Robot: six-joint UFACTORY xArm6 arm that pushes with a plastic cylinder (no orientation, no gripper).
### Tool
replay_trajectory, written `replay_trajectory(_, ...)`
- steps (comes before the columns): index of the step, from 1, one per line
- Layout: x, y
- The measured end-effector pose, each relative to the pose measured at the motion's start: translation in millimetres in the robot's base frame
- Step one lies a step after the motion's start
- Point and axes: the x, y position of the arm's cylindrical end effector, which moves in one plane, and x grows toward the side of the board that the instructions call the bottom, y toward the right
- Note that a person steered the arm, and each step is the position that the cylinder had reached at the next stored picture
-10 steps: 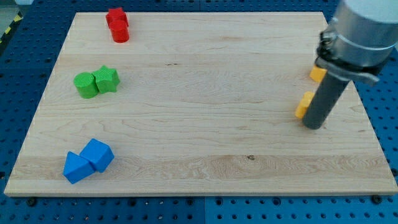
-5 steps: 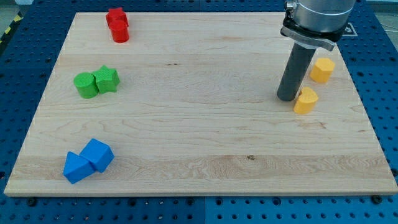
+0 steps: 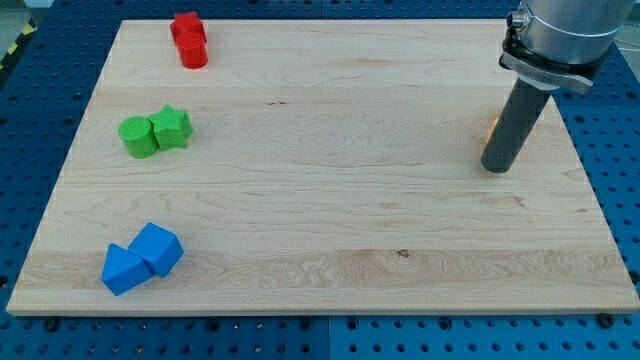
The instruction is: Push the yellow heart to the bottom of the yellow hexagon
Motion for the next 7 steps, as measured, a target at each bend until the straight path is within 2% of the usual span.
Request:
replay_trajectory(1, -20.8, -17.9)
replay_trajectory(4, -22.3, 10.9)
replay_trajectory(5, -22.3, 3.3)
replay_trajectory(6, -2.3, 0.9)
replay_trajectory(7, 0.2, 34.4)
